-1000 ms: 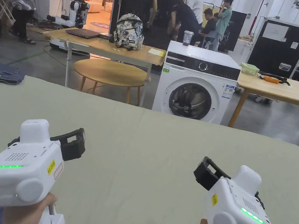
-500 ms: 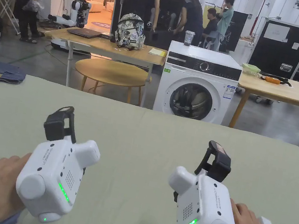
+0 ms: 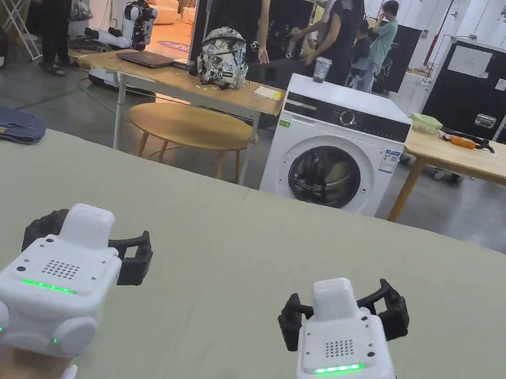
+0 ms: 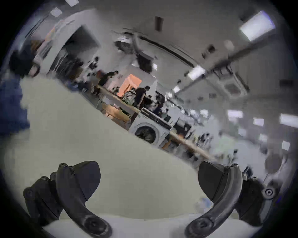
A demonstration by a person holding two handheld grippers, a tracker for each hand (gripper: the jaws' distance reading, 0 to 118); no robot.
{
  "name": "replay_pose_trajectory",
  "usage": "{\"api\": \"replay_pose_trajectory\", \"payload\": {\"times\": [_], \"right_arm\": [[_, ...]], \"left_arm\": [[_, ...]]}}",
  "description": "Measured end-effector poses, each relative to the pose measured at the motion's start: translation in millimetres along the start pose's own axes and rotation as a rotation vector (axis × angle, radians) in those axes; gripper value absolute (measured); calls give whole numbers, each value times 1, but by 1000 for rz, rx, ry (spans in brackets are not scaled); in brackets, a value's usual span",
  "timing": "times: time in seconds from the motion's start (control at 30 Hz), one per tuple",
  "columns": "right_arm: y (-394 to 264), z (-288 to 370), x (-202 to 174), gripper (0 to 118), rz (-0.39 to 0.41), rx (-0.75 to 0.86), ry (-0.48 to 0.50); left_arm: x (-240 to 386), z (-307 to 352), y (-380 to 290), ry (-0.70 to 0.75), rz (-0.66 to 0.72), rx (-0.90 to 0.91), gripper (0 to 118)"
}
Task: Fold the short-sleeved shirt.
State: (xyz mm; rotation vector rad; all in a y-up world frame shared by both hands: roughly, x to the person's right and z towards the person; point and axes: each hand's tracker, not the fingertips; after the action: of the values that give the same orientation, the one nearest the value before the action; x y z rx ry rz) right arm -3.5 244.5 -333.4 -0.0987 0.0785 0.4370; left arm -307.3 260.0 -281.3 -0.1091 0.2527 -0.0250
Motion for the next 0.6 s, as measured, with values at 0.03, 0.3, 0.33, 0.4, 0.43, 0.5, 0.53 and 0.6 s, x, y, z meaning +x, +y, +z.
{"api": "replay_pose_trajectory", "payload": {"times": [0.03, 0.3, 0.33, 0.4, 0.43, 0.5, 0.53, 0.6], "right_arm": [[0, 1, 3, 118, -83, -10, 2], [1, 7, 30, 118, -512, -35, -15], [0, 2, 29, 118, -497, -38, -15], [-1, 0, 30, 118, -470, -47, -17], [-1, -1, 30, 118, -453, -49, -23], [-1, 1, 28, 118, -435, -42, -27], [-2, 0, 28, 118, -429, -42, -25], [-5, -6, 27, 118, -417, -53, -16]], "left_arm": [[1, 3, 0, -13, 15, 14, 105], [-6, 5, 4, -30, 262, 52, 106], [-6, 4, 5, -25, 255, 48, 106], [-3, 1, 6, 4, 208, 29, 106], [-1, 0, 6, -2, 170, 26, 106], [3, 1, 6, -18, 102, 29, 106], [5, 1, 6, -23, 70, 34, 105], [11, 2, 7, -29, 5, 37, 103]]}}
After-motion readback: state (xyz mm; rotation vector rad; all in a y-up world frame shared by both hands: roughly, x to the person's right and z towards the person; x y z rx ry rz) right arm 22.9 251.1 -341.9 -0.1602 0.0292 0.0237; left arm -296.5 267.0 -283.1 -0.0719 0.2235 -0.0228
